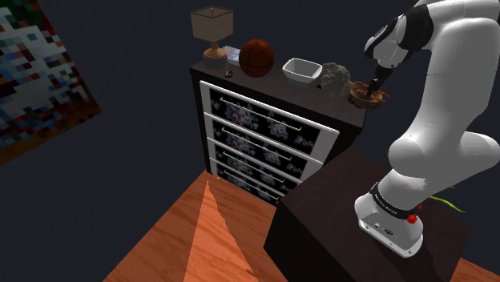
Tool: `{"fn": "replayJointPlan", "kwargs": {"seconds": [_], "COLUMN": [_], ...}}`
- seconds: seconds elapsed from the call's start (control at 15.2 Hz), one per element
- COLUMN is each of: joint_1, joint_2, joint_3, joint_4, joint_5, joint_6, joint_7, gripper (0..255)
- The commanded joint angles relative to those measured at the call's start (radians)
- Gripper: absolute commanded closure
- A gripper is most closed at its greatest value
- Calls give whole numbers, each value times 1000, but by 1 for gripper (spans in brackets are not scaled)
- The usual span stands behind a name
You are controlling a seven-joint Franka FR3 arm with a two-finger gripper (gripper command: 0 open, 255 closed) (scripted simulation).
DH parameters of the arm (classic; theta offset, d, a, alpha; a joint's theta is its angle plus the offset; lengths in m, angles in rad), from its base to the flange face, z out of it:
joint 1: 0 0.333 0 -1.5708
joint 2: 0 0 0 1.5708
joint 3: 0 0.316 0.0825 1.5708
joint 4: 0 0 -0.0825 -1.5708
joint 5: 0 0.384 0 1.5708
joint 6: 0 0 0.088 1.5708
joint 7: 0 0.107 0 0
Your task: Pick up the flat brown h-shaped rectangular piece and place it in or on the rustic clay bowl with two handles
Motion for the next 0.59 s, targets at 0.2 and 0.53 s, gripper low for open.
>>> {"fn": "replayJointPlan", "kwargs": {"seconds": [0.2, 0.53], "joint_1": [14, 26], "joint_2": [-41, -76], "joint_3": [-17, -30], "joint_4": [8, 20], "joint_5": [-24, -45], "joint_6": [-46, -90], "joint_7": [14, 27], "gripper": [0, 0]}}
